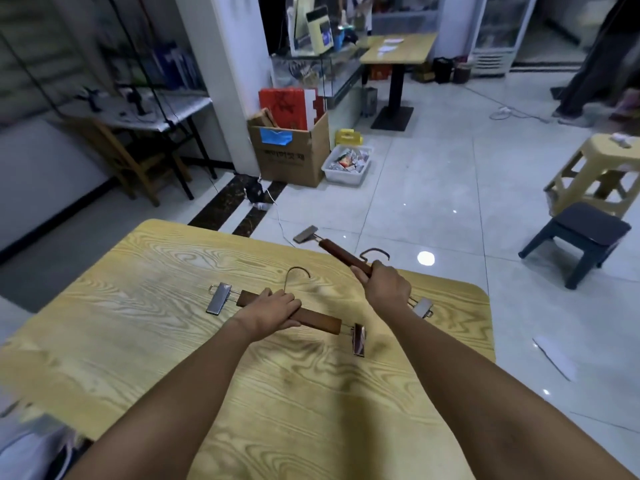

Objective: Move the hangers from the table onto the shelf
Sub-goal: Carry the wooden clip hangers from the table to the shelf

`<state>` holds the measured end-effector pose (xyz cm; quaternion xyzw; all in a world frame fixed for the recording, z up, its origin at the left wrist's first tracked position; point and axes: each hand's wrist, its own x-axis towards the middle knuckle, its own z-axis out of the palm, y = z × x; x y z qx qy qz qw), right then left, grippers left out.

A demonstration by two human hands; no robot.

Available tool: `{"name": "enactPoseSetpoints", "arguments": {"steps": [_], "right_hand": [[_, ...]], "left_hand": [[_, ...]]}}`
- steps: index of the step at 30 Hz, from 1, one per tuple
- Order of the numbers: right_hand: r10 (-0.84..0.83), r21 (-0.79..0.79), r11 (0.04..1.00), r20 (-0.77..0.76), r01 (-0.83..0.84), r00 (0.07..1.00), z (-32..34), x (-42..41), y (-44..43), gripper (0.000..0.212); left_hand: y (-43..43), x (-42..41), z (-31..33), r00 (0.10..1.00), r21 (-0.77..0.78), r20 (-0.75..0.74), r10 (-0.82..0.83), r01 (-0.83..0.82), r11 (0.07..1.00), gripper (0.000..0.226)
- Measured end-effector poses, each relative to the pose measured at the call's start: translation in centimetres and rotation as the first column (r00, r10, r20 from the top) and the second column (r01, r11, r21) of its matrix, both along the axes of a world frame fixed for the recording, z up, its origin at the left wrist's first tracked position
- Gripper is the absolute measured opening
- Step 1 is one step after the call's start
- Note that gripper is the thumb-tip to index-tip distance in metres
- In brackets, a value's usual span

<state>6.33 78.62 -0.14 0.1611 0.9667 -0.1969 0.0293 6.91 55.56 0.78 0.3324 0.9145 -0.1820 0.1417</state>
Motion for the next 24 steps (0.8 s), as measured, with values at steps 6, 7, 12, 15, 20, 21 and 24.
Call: {"name": "enactPoseSetpoints", "arguments": {"steps": [6,7,12,15,20,21,24], "right_hand": [[0.287,-0.028,0.954,-0.209,-0.299,0.935,6.4,0.9,1.4,0.051],[0.336,-0.017,0.937,-0.237,-0.350,0.912,7.4,1.2,1.5,0.049],[0.446,-0.099,0.857,-0.349,-0.506,0.824,11.0,2.8,0.1,0.040],[0.531,-0.140,0.776,-0.381,-0.615,0.757,13.2,4.3,-3.2,0.039],[0.705,-0.076,0.594,-0.429,-0.801,0.564,16.3,9.1,-11.4,0.036],[0.733,-0.052,0.558,-0.439,-0.828,0.520,16.8,10.4,-12.9,0.036],[0.801,0.007,0.438,-0.458,-0.899,0.387,18.1,15.4,-18.1,0.037]], "left_hand": [[1.6,3.7,4.6,0.983,0.049,-0.065,0.170,-0.167,0.985,0.043],[2.1,4.5,5.4,0.976,0.056,-0.088,0.201,-0.197,0.979,0.043],[4.1,9.4,8.9,0.930,0.059,-0.130,0.344,-0.339,0.939,0.042],[2.6,13.2,10.5,0.889,0.066,-0.153,0.432,-0.427,0.902,0.042],[-3.0,20.4,12.6,0.775,0.028,-0.219,0.593,-0.602,0.798,0.044],[-4.1,21.8,13.0,0.747,0.032,-0.231,0.623,-0.634,0.773,0.044],[-7.6,28.3,14.3,0.643,0.050,-0.267,0.718,-0.735,0.677,0.043]]}}
